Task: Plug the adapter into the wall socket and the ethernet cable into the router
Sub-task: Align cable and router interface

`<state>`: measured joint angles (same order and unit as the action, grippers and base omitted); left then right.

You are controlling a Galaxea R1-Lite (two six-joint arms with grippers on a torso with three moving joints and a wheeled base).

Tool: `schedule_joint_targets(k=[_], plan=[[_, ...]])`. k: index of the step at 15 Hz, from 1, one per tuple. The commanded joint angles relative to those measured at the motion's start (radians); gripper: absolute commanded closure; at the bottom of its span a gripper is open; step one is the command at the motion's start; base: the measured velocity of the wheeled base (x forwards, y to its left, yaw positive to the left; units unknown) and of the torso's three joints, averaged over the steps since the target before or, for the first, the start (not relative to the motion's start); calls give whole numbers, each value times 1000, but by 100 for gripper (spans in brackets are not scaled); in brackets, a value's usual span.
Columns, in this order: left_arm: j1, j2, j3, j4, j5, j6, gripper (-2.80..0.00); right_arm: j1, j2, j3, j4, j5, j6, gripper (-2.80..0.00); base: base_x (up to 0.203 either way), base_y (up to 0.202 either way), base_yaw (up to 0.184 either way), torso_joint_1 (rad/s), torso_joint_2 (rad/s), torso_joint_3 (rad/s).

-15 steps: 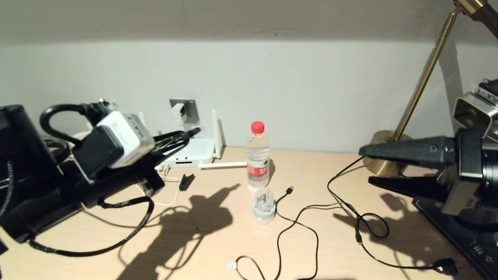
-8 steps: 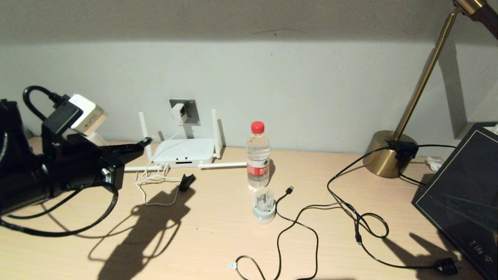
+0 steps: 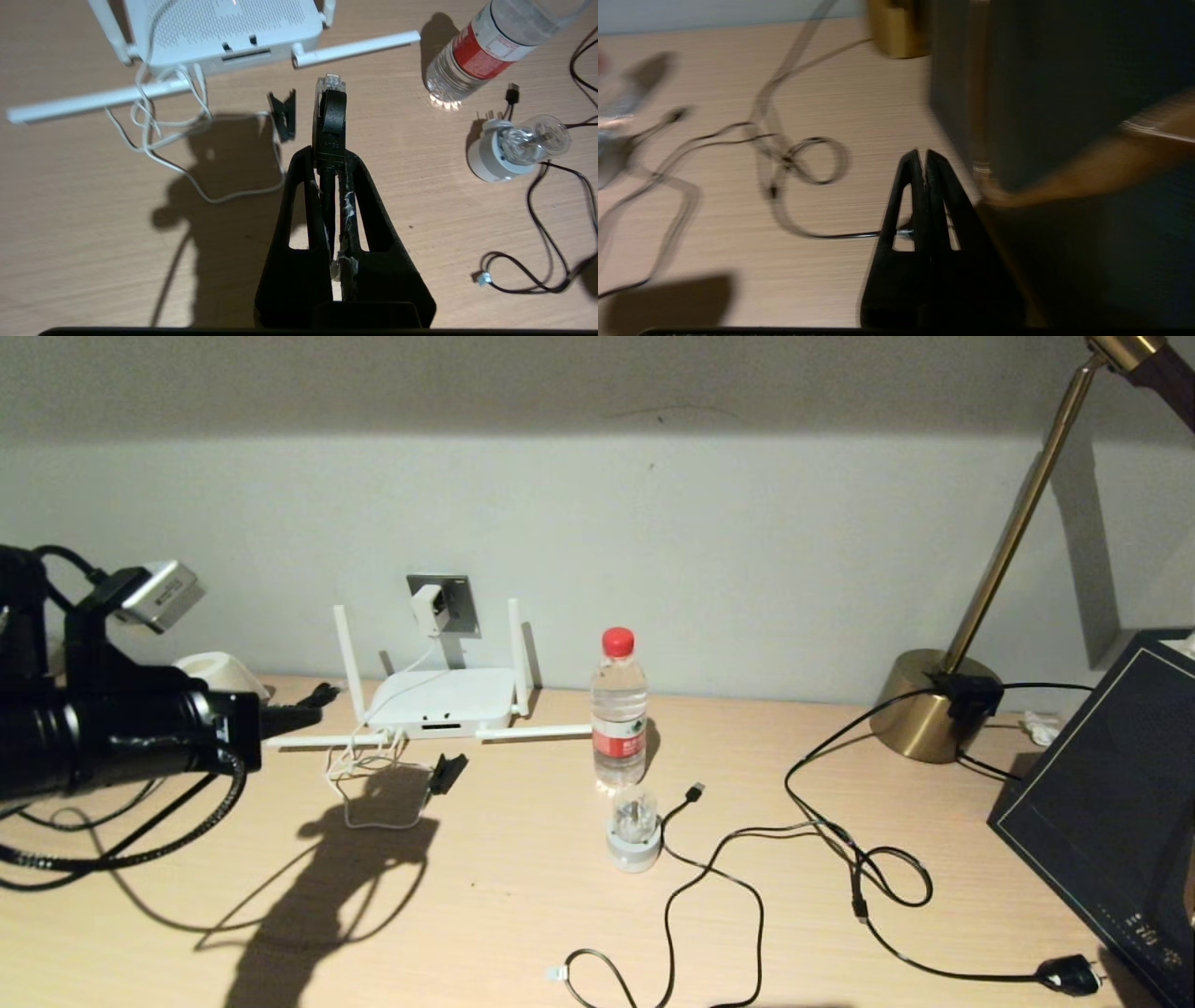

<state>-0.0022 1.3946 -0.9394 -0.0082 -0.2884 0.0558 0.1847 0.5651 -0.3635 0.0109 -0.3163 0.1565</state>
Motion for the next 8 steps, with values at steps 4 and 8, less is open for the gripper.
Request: schedule_joint_targets(k=[4,8], plan=[[-1,18,-9,22,-97,-102,0,-253,-197,35,63,68,-121,0,0,0,0,0,0,0],[-16,15,-5,23,-96,-183,0,-254,-284,205,99,255,-204,0,0,0,0,0,0,0]])
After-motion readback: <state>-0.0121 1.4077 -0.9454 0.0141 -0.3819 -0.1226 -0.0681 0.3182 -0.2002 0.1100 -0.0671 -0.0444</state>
